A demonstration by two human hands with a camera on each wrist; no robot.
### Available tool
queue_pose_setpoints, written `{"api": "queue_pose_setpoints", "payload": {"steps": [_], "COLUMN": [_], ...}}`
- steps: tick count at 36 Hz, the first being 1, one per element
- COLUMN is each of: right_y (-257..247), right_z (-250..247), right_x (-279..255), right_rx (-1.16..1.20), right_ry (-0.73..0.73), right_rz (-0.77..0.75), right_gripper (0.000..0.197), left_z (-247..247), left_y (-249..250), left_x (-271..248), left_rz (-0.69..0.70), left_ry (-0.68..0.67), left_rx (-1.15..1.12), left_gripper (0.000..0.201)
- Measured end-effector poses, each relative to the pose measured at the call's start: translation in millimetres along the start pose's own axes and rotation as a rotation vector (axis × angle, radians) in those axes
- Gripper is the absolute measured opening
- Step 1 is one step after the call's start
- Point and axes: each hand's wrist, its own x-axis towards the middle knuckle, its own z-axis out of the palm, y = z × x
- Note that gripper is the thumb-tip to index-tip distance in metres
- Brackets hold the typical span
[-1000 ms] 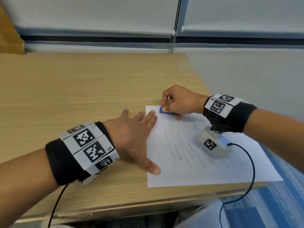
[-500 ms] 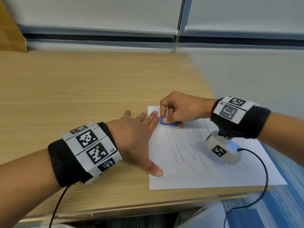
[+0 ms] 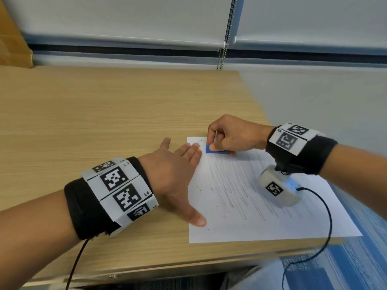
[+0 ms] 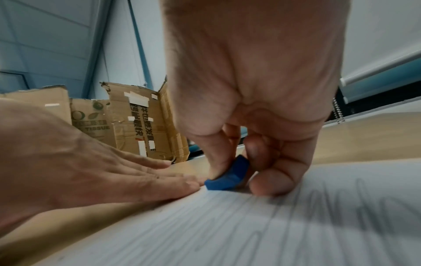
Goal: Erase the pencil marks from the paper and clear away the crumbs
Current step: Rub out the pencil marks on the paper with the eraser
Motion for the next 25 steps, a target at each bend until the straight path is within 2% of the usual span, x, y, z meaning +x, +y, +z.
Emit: {"api": "queue_pose_setpoints", "payload": {"steps": [4,7,9,14,20,25], "right_y": [1.6,-0.3,-0.5,2.9,0.0,4.1], "right_z": [3.1,5.8,3.3,-3.4,-3.3,-4.3], "right_x": [0.8,-7.7,-8.6,-0.5,-6.8,2.8], "right_rx": [-0.016,-0.002,-0.027,-0.032,-0.074,-0.074], "right_ry": [0.069,-0.050,-0.077,0.053,-0.072,0.034], "right_rz": [0.006,-0.011,-0.011,0.034,-0.015,0.006], "right_gripper": [0.005,0.007,0.005,0.006,0.007,0.005], "left_z": [0.2,-1.4,-2.2,-3.8,-4.3,-5.1], "left_y": [0.0,1.1,2.1,4.0,3.9,4.7], "left_x": [-2.5,-3.0,-3.2,-1.7,-2.5,-4.2], "left_rz": [0.002,-0.001,-0.006,-0.016,-0.014,-0.014], "left_ry": [0.004,-0.001,-0.007,-0.015,-0.017,-0.016], "left_rx": [0.008,0.008,0.010,0.038,0.036,0.036], "left_gripper": [0.147,0.145,0.145,0.147,0.146,0.145]}}
